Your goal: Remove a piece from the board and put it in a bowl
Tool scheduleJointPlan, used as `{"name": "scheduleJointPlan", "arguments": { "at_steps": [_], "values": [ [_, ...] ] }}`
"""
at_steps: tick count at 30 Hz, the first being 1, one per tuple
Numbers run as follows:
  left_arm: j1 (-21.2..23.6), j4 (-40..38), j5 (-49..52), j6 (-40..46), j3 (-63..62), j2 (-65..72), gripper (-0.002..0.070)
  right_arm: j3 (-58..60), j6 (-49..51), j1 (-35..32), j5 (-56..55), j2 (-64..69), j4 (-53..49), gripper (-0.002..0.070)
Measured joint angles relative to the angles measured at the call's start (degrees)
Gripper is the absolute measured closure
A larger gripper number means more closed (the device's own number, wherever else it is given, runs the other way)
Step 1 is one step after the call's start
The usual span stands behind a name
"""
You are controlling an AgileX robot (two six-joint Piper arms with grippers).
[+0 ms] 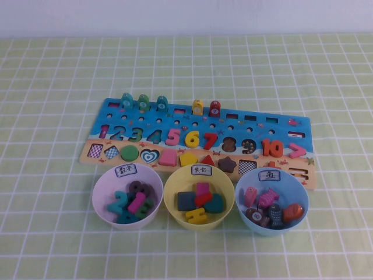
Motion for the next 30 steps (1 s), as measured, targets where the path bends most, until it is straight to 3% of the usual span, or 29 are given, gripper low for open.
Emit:
{"name": "scheduleJointPlan", "arguments": {
  "at_steps": [8, 19, 26, 30],
  "values": [
    [0.0, 0.0, 0.0, 0.0, 0.0, 0.0, 0.068, -13.6, 3.9, 8.7, 2.3, 12.4, -9.2, 0.0694],
    [0.0, 0.0, 0.0, 0.0, 0.0, 0.0, 0.068, -30.1, 3.7, 16.1, 2.4, 34.0, -10.4, 0.0694],
    [0.0, 0.0, 0.0, 0.0, 0.0, 0.0, 0.068, -38.6, -3.6, 16.8, 2.2, 43.9, -10.4, 0.0687],
    [0.0, 0.0, 0.0, 0.0, 0.0, 0.0, 0.068, -39.6, -12.2, 16.8, 2.2, 47.8, -10.4, 0.0605]
  ]
}}
